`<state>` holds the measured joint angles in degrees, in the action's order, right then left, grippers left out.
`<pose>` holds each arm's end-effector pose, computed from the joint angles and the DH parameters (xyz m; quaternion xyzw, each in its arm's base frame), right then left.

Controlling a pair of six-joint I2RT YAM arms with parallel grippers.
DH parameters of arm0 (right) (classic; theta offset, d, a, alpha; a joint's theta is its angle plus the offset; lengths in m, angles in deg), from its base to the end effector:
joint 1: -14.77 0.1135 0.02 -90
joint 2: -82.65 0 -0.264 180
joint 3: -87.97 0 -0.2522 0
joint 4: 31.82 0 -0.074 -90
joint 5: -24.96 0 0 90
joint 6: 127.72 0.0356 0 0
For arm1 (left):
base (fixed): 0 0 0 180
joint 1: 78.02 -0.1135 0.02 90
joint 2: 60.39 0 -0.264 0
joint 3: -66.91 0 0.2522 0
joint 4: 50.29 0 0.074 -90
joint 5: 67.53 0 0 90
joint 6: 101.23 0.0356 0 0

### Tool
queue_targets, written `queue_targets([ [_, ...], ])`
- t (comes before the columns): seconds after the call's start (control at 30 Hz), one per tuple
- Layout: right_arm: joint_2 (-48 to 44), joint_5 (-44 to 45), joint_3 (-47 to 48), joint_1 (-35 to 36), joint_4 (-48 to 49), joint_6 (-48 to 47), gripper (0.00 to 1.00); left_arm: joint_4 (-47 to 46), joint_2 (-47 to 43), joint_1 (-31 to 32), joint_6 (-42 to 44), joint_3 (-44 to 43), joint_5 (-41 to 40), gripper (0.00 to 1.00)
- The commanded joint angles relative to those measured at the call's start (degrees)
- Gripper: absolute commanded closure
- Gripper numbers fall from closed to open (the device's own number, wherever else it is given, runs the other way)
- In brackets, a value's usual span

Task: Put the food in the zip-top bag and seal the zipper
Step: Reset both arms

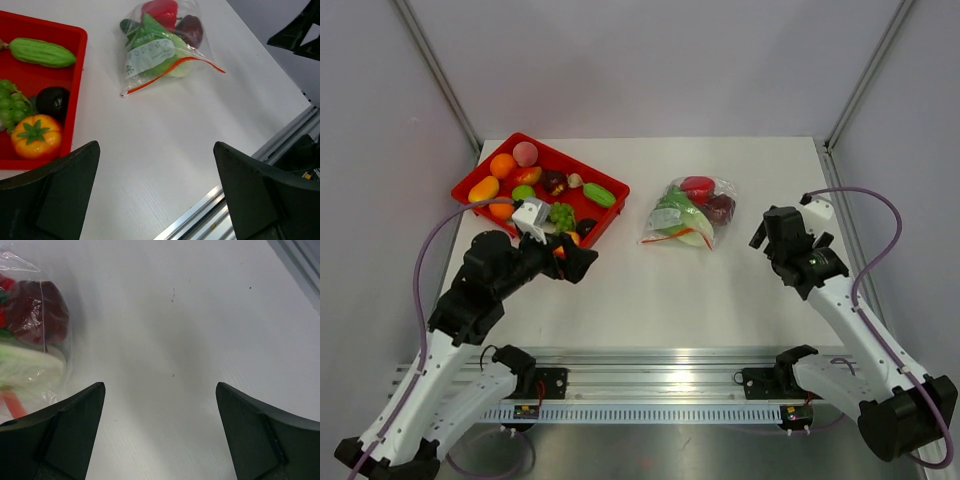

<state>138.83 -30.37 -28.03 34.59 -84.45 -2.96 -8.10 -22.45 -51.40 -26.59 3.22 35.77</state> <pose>0.1914 0.0475 0.2944 0.2281 0.8589 -0.0763 0.4521 0.1243 -0.0715 0.3546 0.1470 0.7849 -0.2996 0.5220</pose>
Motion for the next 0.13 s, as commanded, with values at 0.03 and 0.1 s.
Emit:
queue_targets([
  [0.03, -1.7, 3.8, 0.4, -0.2, -1.5, 5.7, 0.01, 0.1, -2.3, 0.1, -1.6, 1.5, -9.2, 0.01],
  [0.1, -3.2, 3.6, -0.7, -0.1, -0.4, 5.7, 0.00, 0.3, -2.9, 0.0, -2.0, 1.9, -10.3, 0.01],
])
